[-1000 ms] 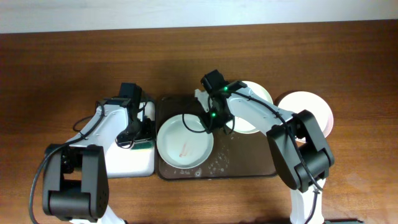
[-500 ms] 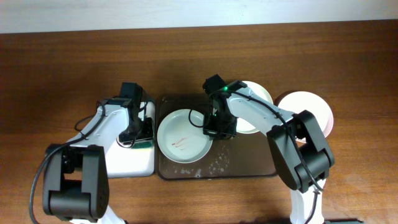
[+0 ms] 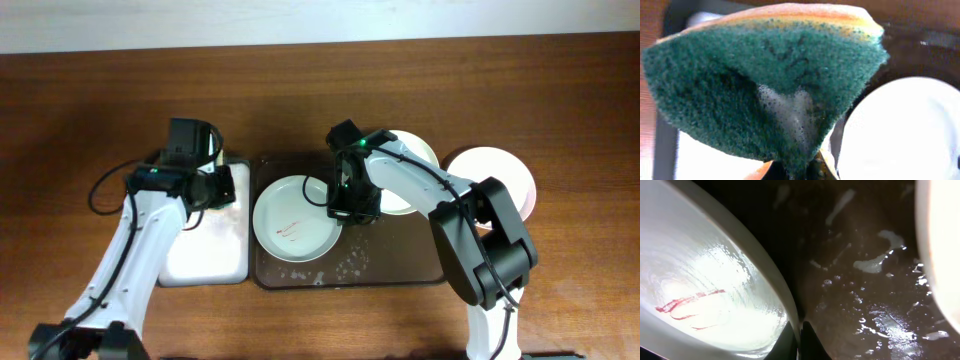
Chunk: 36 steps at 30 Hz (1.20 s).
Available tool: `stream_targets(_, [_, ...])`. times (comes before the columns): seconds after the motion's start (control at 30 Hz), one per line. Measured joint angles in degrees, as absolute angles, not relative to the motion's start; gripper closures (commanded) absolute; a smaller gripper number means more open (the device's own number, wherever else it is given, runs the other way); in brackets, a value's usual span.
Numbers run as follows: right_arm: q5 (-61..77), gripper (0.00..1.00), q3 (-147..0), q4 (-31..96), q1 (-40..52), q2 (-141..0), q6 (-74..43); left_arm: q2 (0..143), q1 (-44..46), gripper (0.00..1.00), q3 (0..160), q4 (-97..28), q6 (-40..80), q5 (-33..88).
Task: Clean dirty plates on tray and stack at the side
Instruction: 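Lift the sponge from the white tray with the left gripper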
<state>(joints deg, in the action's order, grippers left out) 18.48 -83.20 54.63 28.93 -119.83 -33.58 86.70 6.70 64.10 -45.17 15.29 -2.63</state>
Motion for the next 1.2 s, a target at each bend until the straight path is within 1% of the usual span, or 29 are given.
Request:
stream_targets(0.2, [18.5,0.96,-83.2,54.6,28.9,-119.8,-33.2,86.2,6.7,1.00,64.1,-44.8,17.1,-8.9])
stream_targets(0.33, [18.5,0.96,-83.2,54.6,28.9,-119.8,-33.2,80.9,6.8,1.00,64.1,-44.1,18.0,-13.6])
stream_targets(0.47, [18.3,0.96,-83.2,54.6,28.9,-119.8,-33.2,78.0,6.8,1.00,64.1,-44.1,18.0,-15.9])
stream_targets(1.2, [18.3,0.96,-83.2,54.7,28.9,-119.8,-33.0,77.3,6.8,1.00,63.6,-43.4,18.1,-16.5])
